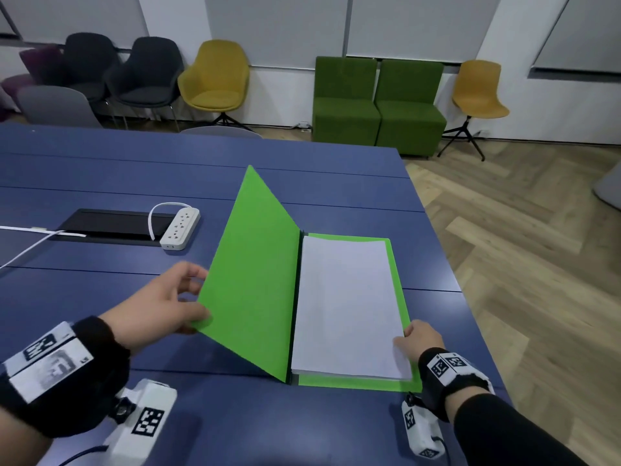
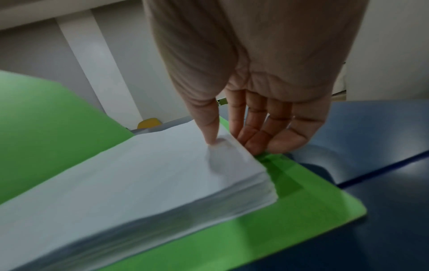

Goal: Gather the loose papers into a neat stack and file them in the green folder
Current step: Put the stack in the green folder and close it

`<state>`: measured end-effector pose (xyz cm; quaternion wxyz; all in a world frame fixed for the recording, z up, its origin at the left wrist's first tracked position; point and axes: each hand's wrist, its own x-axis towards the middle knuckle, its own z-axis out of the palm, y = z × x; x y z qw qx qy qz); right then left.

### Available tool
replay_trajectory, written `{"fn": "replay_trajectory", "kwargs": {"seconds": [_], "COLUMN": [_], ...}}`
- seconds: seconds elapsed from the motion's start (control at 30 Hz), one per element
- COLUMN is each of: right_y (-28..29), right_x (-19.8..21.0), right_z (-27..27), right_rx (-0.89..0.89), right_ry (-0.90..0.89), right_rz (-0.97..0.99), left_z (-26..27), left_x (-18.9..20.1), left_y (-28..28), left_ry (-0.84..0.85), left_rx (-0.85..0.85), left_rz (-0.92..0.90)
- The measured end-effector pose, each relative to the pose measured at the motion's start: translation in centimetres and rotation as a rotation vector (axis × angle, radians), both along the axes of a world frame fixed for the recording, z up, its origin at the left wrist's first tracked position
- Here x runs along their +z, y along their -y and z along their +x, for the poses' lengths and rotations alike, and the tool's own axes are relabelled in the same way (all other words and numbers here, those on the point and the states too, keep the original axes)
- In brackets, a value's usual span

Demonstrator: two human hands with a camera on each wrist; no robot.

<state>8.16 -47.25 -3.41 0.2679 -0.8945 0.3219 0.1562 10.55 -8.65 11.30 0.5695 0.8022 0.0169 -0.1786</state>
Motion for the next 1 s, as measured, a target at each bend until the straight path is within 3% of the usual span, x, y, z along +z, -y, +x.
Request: {"fn": "replay_trajectory", "kwargs": {"seconds": [0.17,0.4,0.7,1.0], "right_y": [0.1,0.5,1.6,2.7], "right_x": [-0.6,-1.1,-1.2,-0.8], "right_z": [-0.2,-0.1,-0.7,-1.2], "right_rx": [-0.003,0.010,-0.019,0.000], "right_ry": [0.019,0.060,0.192,0.286], "right_rz": [-0.011,0.004,0.077,0.163], "left_z": [-1.2,-1.3,-2.7,-3.5], "left_x": [2.2,2.4,-0.4,-2.9], "left_y": [5.2,11.0,20.2,24.4], "left_ry": [0.066,0.117,0.143,0.127], "left_rx": [-0.181,-0.298,-0.372,-0.367], "left_rz": [-0.028,0.107,0.281,0.350]}}
